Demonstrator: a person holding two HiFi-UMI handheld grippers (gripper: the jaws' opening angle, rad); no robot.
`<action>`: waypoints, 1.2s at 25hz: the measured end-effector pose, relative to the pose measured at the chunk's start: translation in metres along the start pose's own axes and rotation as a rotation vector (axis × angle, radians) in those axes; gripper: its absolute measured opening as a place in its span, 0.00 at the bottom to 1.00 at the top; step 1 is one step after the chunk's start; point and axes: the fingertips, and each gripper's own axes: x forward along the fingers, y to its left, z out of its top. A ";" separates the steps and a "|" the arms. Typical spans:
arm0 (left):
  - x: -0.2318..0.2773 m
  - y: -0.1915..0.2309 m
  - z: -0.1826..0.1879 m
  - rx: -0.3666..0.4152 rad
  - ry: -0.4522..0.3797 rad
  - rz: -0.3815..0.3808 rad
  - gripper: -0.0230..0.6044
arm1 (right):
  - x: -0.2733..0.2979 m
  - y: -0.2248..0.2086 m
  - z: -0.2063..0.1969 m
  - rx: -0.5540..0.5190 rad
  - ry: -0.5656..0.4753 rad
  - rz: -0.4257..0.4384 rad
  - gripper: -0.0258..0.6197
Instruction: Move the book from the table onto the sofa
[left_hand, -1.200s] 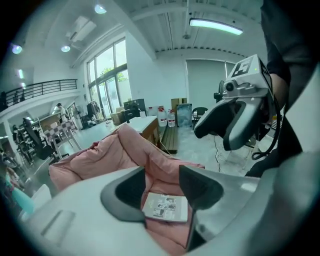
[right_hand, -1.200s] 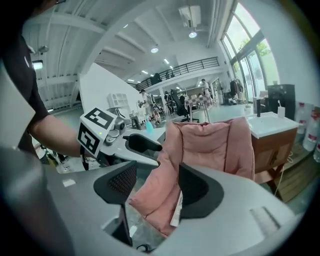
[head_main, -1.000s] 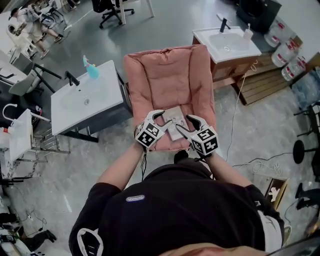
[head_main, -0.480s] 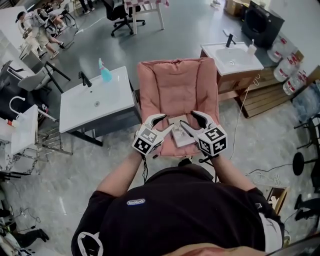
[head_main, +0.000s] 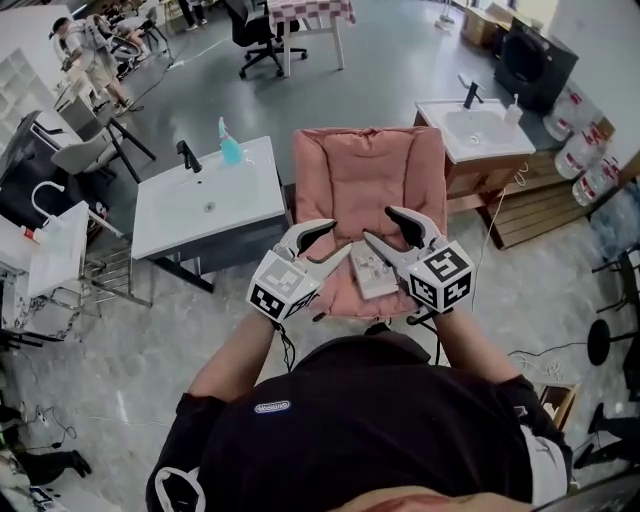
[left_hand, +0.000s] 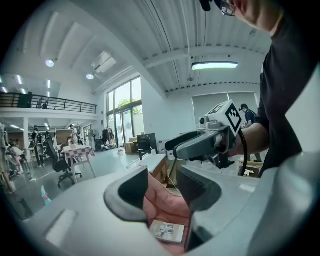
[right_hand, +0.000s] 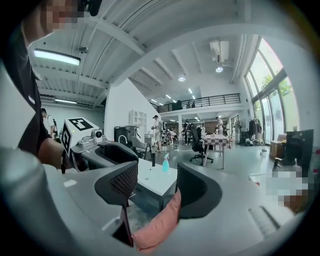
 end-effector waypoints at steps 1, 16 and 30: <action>-0.007 0.000 0.006 0.011 -0.005 0.007 0.34 | -0.002 0.003 0.007 -0.015 -0.006 0.004 0.47; -0.088 -0.022 0.040 0.015 -0.110 0.058 0.05 | -0.029 0.057 0.045 -0.052 -0.159 0.088 0.09; -0.105 -0.033 0.026 0.037 -0.075 0.085 0.05 | -0.041 0.084 0.043 0.038 -0.227 0.198 0.08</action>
